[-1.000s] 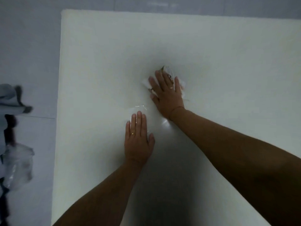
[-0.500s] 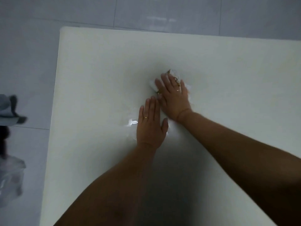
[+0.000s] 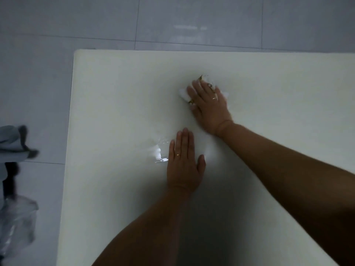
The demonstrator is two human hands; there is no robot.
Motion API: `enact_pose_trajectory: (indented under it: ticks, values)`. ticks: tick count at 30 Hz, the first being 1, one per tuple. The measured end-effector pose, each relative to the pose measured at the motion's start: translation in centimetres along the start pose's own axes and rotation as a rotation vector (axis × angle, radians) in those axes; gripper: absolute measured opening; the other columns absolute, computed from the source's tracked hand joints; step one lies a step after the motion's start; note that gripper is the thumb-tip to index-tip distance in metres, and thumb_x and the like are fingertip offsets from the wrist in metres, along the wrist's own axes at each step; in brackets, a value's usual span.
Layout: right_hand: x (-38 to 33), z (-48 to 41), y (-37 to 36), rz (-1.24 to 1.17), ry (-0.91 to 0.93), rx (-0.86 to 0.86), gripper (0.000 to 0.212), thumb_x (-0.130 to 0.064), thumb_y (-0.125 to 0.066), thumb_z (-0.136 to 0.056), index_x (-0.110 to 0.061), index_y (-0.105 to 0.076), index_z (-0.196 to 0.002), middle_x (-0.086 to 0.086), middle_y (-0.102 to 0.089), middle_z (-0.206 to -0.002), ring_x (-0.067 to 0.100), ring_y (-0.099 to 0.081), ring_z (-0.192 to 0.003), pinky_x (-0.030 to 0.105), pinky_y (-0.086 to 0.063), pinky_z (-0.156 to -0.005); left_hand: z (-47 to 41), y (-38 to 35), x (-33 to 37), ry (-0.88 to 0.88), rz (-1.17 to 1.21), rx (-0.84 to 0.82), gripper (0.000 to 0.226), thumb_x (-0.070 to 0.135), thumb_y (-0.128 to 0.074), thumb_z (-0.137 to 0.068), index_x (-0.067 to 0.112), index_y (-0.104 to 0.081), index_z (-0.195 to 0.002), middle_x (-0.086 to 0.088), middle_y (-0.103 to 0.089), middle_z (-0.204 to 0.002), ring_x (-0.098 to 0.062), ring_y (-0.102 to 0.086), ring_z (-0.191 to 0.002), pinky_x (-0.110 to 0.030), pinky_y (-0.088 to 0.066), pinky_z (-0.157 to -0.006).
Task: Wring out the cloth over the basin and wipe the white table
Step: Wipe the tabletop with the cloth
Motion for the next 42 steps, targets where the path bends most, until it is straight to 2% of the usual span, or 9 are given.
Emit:
enact_pose_trajectory:
  ticks: [2,8,13,16,21,24,31,38,42]
  values:
    - [3.2,-0.4,1.2,0.051,0.031,0.038,0.050,-0.030,-0.034,-0.100,-0.018,-0.026,-0.148,0.007,-0.020,-0.157,0.023,-0.016,-0.146,0.044,-0.007,-0.117,0.0,-0.1,0.0,-0.001,-0.001,0.001,0.068,0.035,-0.042,-0.091,0.001,-0.026,-0.148,-0.015,-0.022,-0.157,-0.028,-0.015,-0.147,-0.044,-0.015,-0.119]
    - [9.8,-2.3,2.8,-0.037,-0.655,0.159,0.053,-0.029,-0.024,-0.100,-0.017,-0.011,-0.151,0.006,-0.004,-0.160,0.023,-0.001,-0.147,0.050,0.002,-0.116,0.0,-0.4,-0.1,-0.002,-0.008,0.016,0.068,0.035,-0.044,-0.091,0.002,-0.026,-0.148,-0.014,-0.021,-0.157,-0.027,-0.013,-0.147,-0.045,-0.016,-0.119]
    - [-0.5,-4.4,0.3,0.002,-0.196,0.047,0.054,-0.028,-0.029,-0.099,-0.019,-0.014,-0.150,0.003,-0.007,-0.160,0.022,-0.004,-0.147,0.048,0.000,-0.116,0.0,-0.4,-0.1,-0.007,-0.022,0.010,0.066,0.037,-0.040,-0.094,0.003,-0.024,-0.149,-0.013,-0.021,-0.157,-0.026,-0.013,-0.148,-0.044,-0.016,-0.119]
    - [1.8,-4.4,1.1,0.063,-0.011,0.008,0.053,-0.035,-0.031,-0.099,-0.024,-0.018,-0.150,-0.001,-0.011,-0.160,0.016,-0.008,-0.147,0.044,-0.001,-0.117,0.0,-0.5,-0.1,-0.008,-0.041,-0.004,0.069,0.037,-0.041,-0.092,0.004,-0.023,-0.149,-0.013,-0.020,-0.158,-0.026,-0.012,-0.148,-0.044,-0.015,-0.119]
    - [14.3,-3.7,4.2,0.010,-0.462,0.102,0.055,-0.039,-0.025,-0.100,-0.023,-0.013,-0.151,0.003,-0.006,-0.160,0.019,-0.002,-0.147,0.050,0.003,-0.116,-0.1,-0.6,-0.1,-0.009,-0.044,-0.005,0.069,0.036,-0.042,-0.091,0.003,-0.024,-0.149,-0.014,-0.020,-0.158,-0.027,-0.012,-0.148,-0.044,-0.014,-0.119]
    - [13.0,-4.3,3.9,-0.057,-0.655,0.137,0.054,-0.035,-0.023,-0.100,-0.021,-0.009,-0.151,0.005,-0.001,-0.160,0.023,0.002,-0.147,0.054,0.003,-0.116,-0.1,-0.7,-0.1,-0.004,-0.051,-0.006,0.069,0.037,-0.040,-0.091,0.003,-0.024,-0.149,-0.014,-0.019,-0.158,-0.027,-0.012,-0.148,-0.045,-0.014,-0.119]
    - [6.6,-4.7,2.4,0.095,-0.031,0.018,0.052,-0.037,-0.030,-0.100,-0.022,-0.022,-0.149,0.003,-0.012,-0.159,0.021,-0.010,-0.146,0.044,-0.005,-0.117,-0.1,-0.9,-0.3,-0.002,-0.062,-0.001,0.069,0.038,-0.039,-0.091,0.004,-0.023,-0.149,-0.013,-0.019,-0.158,-0.027,-0.013,-0.148,-0.044,-0.014,-0.119]
    - [20.4,0.2,4.7,-0.039,-0.704,0.151,0.060,-0.045,-0.022,-0.098,-0.022,-0.007,-0.151,0.003,-0.001,-0.161,0.022,0.001,-0.147,0.052,0.003,-0.117,-0.2,-0.9,-0.2,0.017,-0.092,-0.004,0.071,0.036,-0.042,-0.088,0.003,-0.026,-0.148,-0.014,-0.022,-0.157,-0.027,-0.014,-0.147,-0.045,-0.015,-0.119]
    - [13.5,-1.6,2.9,-0.017,-0.643,0.129,0.059,-0.040,-0.022,-0.099,-0.019,-0.004,-0.151,0.006,0.002,-0.160,0.023,0.004,-0.147,0.055,0.006,-0.114,-0.2,-0.7,0.0,0.017,-0.097,-0.006,0.070,0.036,-0.041,-0.087,0.002,-0.029,-0.147,-0.016,-0.025,-0.156,-0.029,-0.016,-0.147,-0.046,-0.017,-0.118]
Point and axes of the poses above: each hand's wrist, its own z-axis away from the middle knuckle, its own y-axis out of the back of the hand, x = y × z, the point moved 7 cm from there along -z, towards the middle knuckle
